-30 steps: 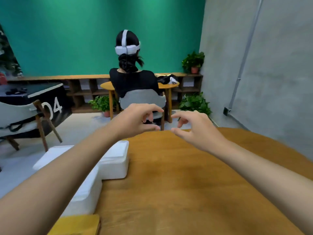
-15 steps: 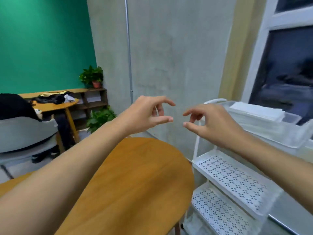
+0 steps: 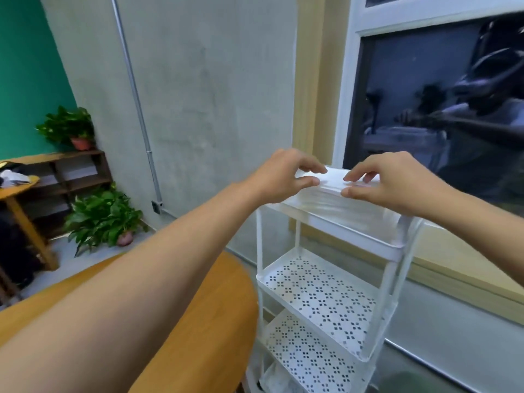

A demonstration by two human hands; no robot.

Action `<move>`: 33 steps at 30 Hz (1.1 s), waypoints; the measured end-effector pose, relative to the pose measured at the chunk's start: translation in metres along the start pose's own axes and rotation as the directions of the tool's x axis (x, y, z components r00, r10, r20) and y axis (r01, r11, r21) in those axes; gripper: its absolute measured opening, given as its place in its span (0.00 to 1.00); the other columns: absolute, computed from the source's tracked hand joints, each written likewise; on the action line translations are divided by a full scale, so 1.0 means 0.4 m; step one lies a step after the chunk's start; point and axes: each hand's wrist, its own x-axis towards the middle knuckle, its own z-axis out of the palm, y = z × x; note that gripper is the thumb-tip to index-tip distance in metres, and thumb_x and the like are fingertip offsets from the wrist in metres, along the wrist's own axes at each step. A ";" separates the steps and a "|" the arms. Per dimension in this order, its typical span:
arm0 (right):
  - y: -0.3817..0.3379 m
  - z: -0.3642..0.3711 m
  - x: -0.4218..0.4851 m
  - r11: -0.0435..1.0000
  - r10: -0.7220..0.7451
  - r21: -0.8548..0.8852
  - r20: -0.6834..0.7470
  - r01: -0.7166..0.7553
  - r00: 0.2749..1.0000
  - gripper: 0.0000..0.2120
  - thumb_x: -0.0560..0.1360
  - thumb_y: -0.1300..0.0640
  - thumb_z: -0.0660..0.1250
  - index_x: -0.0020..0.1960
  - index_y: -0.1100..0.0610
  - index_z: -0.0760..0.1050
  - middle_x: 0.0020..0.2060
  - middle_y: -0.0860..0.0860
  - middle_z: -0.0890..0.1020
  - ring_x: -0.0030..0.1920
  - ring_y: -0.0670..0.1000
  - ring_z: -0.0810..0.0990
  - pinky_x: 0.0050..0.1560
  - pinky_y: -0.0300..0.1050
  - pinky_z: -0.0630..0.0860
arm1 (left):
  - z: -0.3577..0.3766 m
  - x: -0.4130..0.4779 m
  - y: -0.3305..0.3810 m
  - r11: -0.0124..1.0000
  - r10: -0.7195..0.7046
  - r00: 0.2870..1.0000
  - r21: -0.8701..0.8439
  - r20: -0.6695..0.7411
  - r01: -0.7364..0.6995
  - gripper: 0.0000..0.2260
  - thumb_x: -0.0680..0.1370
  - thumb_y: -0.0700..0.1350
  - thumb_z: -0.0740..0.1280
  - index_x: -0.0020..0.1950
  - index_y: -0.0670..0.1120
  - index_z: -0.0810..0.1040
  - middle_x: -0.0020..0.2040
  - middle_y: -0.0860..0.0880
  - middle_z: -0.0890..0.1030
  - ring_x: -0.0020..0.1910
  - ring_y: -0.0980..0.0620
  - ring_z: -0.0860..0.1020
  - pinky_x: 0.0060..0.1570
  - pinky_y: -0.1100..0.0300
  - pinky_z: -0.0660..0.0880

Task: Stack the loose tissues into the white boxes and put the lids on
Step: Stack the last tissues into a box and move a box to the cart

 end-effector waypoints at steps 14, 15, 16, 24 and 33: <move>0.069 -0.009 0.043 0.998 0.016 0.058 0.041 -0.018 0.999 0.10 0.71 0.42 0.79 0.49 0.45 0.88 0.40 0.39 0.86 0.42 0.35 0.82 0.40 0.28 0.71 | 0.041 0.125 -0.002 0.997 0.081 0.992 -0.017 0.100 -0.079 0.04 0.79 0.44 0.76 0.52 0.47 0.90 0.47 0.53 0.88 0.47 0.59 0.83 0.51 0.69 0.77; 0.069 -0.010 0.045 0.998 0.016 0.063 0.036 -0.019 0.999 0.10 0.71 0.41 0.78 0.48 0.45 0.87 0.40 0.39 0.86 0.42 0.34 0.81 0.39 0.28 0.71 | 0.041 0.127 -0.002 0.996 0.085 0.991 -0.005 0.099 -0.085 0.04 0.80 0.44 0.75 0.52 0.46 0.89 0.47 0.52 0.88 0.46 0.59 0.82 0.49 0.72 0.75; 0.069 -0.010 0.045 0.998 0.018 0.061 0.037 -0.020 0.999 0.10 0.71 0.41 0.78 0.48 0.44 0.87 0.40 0.39 0.86 0.41 0.33 0.81 0.39 0.27 0.71 | 0.041 0.129 -0.002 0.996 0.087 0.991 0.007 0.103 -0.088 0.05 0.80 0.44 0.74 0.52 0.46 0.89 0.47 0.52 0.88 0.46 0.58 0.82 0.47 0.74 0.74; 0.068 0.000 0.043 1.000 0.018 0.024 -0.016 -0.018 1.000 0.05 0.76 0.52 0.75 0.47 0.51 0.89 0.38 0.42 0.86 0.40 0.42 0.83 0.42 0.36 0.79 | 0.038 0.122 -0.009 0.997 0.064 0.986 -0.043 0.153 -0.058 0.08 0.78 0.50 0.77 0.54 0.48 0.89 0.48 0.56 0.88 0.48 0.61 0.83 0.46 0.75 0.74; 0.083 0.000 0.051 0.999 -0.018 0.028 -0.138 0.022 0.990 0.08 0.80 0.53 0.70 0.52 0.55 0.85 0.40 0.47 0.84 0.39 0.42 0.78 0.40 0.35 0.71 | 0.031 0.134 0.012 0.996 -0.001 0.991 -0.093 0.137 0.013 0.11 0.76 0.56 0.77 0.52 0.51 0.89 0.45 0.52 0.87 0.47 0.53 0.83 0.51 0.53 0.80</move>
